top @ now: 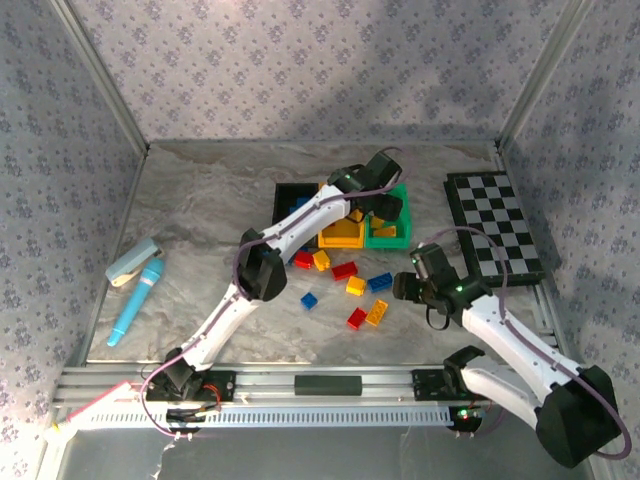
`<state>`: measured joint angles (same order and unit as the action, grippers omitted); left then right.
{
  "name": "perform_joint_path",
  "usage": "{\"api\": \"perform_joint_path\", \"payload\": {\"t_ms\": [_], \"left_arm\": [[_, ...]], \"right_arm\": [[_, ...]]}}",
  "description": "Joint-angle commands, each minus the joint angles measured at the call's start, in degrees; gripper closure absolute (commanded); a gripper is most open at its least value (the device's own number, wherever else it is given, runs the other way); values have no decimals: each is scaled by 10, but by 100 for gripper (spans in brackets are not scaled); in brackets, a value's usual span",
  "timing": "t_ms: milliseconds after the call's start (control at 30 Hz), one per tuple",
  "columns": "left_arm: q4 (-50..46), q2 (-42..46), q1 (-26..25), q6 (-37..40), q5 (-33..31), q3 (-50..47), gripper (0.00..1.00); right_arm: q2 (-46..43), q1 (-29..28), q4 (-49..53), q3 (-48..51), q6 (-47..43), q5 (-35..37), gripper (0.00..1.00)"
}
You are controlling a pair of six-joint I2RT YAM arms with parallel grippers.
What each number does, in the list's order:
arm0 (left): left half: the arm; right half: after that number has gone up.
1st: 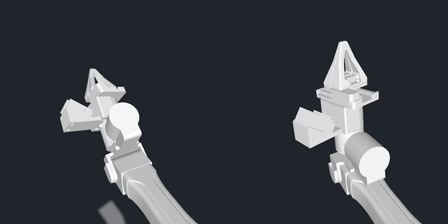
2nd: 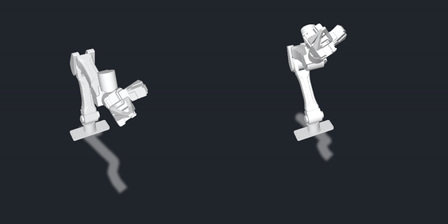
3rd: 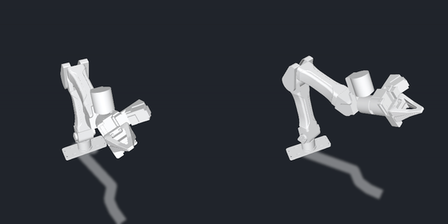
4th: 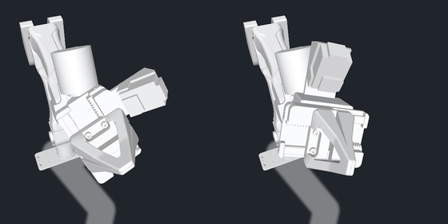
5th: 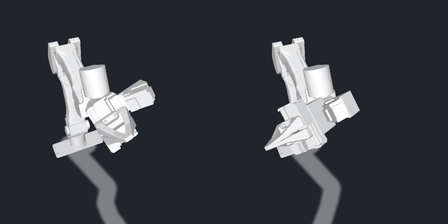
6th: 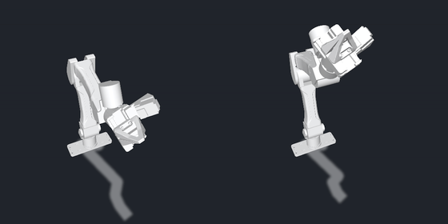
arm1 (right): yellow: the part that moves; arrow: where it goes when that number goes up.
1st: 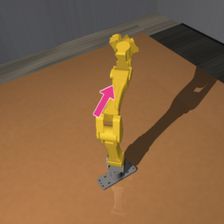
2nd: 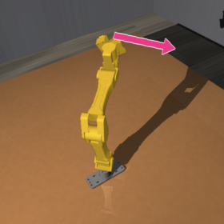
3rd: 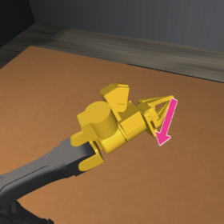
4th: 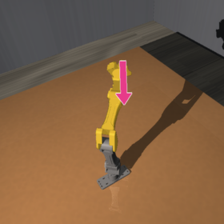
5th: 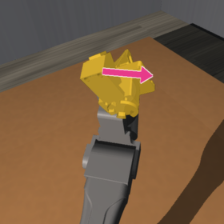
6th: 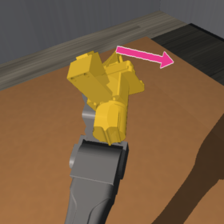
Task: Sort the legos into containers by color
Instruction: Place the lego in the container, then pick up the lego from the bottom-center of the table.
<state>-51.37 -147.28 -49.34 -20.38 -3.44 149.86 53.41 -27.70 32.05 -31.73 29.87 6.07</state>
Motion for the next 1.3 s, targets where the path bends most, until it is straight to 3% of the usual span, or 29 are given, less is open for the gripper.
{"api": "perform_joint_path", "payload": {"t_ms": [0,67,300,700,967,1133,1267], "left_arm": [[8,76,-8,9,6,-46,28],[25,113,-11,12,-15,-98,24],[154,285,-20,-2,-46,-352,24],[340,536,-20,-60,-98,-770,25],[374,629,-20,-78,-134,-895,25],[369,642,-19,-87,-141,-923,25],[373,655,-19,-97,-140,-948,25]], "right_arm": [[19,-20,-20,7,21,-21,36],[32,-28,-30,8,35,-37,36],[53,-80,-60,19,127,-69,32],[134,-144,-83,14,201,-43,31],[195,-157,-67,-19,205,-18,37],[203,-159,-64,-30,202,-17,57],[197,-154,-48,-45,191,-6,66]]}}
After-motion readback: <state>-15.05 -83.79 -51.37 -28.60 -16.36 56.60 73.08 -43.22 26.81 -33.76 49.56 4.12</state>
